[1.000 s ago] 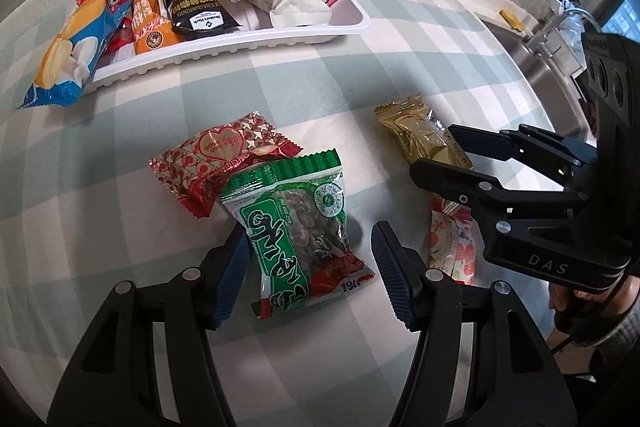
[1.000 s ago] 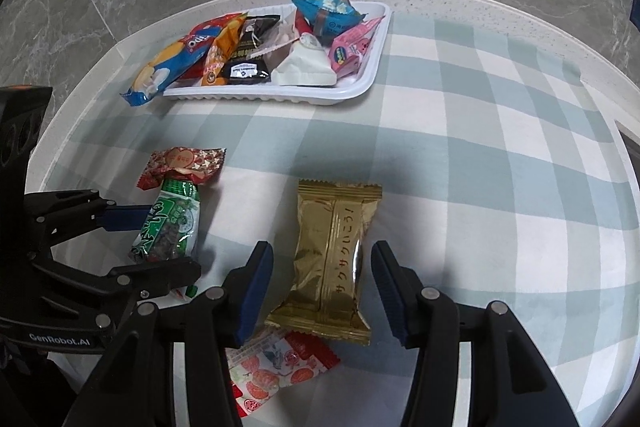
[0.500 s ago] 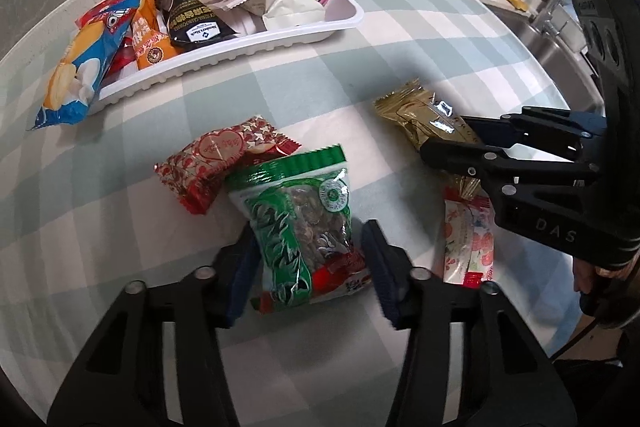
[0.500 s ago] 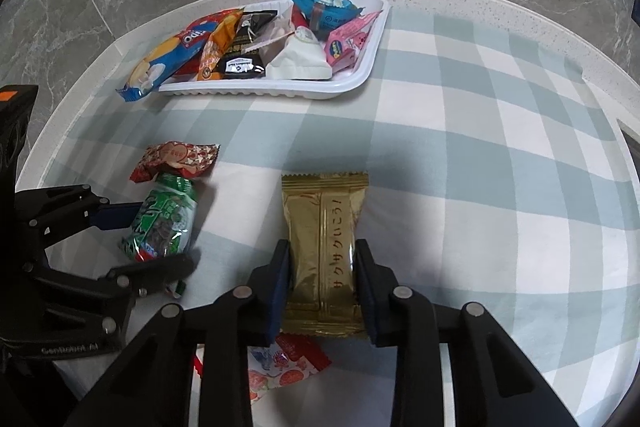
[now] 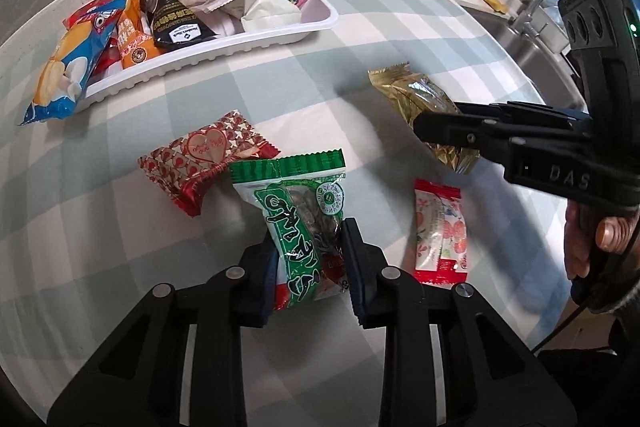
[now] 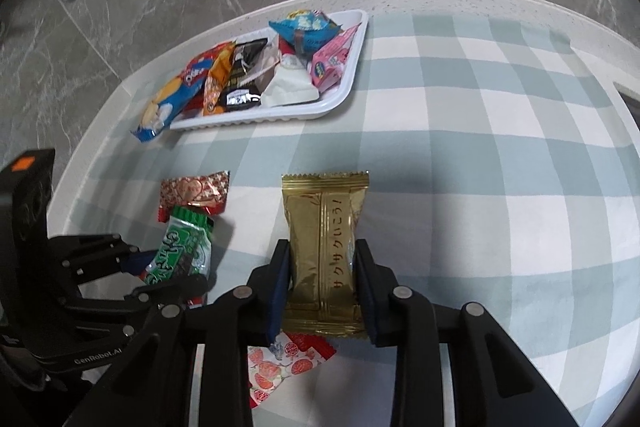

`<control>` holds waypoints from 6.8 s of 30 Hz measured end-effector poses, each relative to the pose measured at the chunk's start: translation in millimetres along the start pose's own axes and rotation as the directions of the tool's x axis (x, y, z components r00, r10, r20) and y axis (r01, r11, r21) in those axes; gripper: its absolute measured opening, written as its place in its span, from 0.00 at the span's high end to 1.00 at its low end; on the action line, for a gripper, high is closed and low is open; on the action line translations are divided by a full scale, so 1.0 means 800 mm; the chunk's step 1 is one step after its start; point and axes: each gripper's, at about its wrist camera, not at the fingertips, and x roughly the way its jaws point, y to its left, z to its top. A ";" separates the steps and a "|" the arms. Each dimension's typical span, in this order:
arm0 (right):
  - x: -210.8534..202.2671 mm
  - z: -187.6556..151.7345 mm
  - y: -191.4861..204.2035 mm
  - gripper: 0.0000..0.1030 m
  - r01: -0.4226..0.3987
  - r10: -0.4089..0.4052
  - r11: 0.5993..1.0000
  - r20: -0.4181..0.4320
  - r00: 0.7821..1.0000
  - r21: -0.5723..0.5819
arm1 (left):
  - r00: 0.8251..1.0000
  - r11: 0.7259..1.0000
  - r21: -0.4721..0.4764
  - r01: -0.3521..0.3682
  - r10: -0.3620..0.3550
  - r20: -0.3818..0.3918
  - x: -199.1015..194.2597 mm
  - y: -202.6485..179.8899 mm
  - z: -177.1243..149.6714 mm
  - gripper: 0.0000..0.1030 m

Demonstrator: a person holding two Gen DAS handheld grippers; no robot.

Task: Organize snacks
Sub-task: 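Lift the green bag and gold packet and carry them over the white tray, then lower both packets into the tray and open both grippers, then move both grippers back over the last two packets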

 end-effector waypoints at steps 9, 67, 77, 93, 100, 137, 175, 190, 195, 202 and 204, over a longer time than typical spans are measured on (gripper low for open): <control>-0.012 0.003 -0.002 0.68 -0.029 0.028 0.999 0.019 0.999 0.034 | 0.999 0.999 0.008 0.032 -0.033 0.037 -0.023 -0.002 0.001 0.74; -0.021 0.073 0.032 0.68 -0.140 0.137 0.989 0.068 0.988 0.037 | 0.981 0.998 -0.059 0.012 0.000 0.192 -0.099 0.071 0.060 0.74; -0.006 0.110 0.047 0.68 -0.152 0.151 0.988 0.066 0.986 0.007 | 0.975 0.995 -0.101 0.012 0.010 0.220 -0.106 0.101 0.087 0.74; 0.045 0.181 0.060 0.68 -0.181 0.180 0.984 0.046 0.983 0.004 | 0.972 0.986 -0.168 0.022 0.018 0.233 -0.091 0.153 0.146 0.74; 0.069 0.206 0.067 0.68 -0.180 0.181 0.983 0.031 0.983 -0.016 | 0.973 0.982 -0.187 0.024 0.020 0.230 -0.077 0.169 0.170 0.74; 0.133 0.248 0.064 0.67 -0.187 0.186 0.982 -0.010 0.982 -0.028 | 0.977 0.971 -0.240 0.007 0.045 0.209 -0.031 0.197 0.222 0.74; 0.147 0.259 0.054 0.65 -0.245 0.246 0.969 -0.012 0.969 0.033 | 0.970 0.973 -0.226 -0.049 0.101 0.223 -0.015 0.198 0.236 0.71; 0.124 0.256 0.036 0.62 -0.330 0.329 0.934 0.027 0.944 0.134 | 0.950 0.976 -0.211 -0.047 0.110 0.294 -0.048 0.194 0.239 0.57; 0.110 0.245 0.032 0.61 -0.377 0.375 0.911 0.043 0.926 0.166 | 0.939 0.981 -0.187 -0.059 0.118 0.323 -0.069 0.183 0.236 0.56; 0.072 0.222 0.036 0.55 -0.394 0.386 0.904 0.081 0.919 0.166 | 0.925 0.987 -0.134 -0.084 0.127 0.357 -0.100 0.156 0.221 0.55; 0.056 0.213 0.036 0.54 -0.391 0.380 0.907 0.094 0.920 0.159 | 0.923 0.989 -0.118 -0.086 0.123 0.365 -0.110 0.147 0.212 0.54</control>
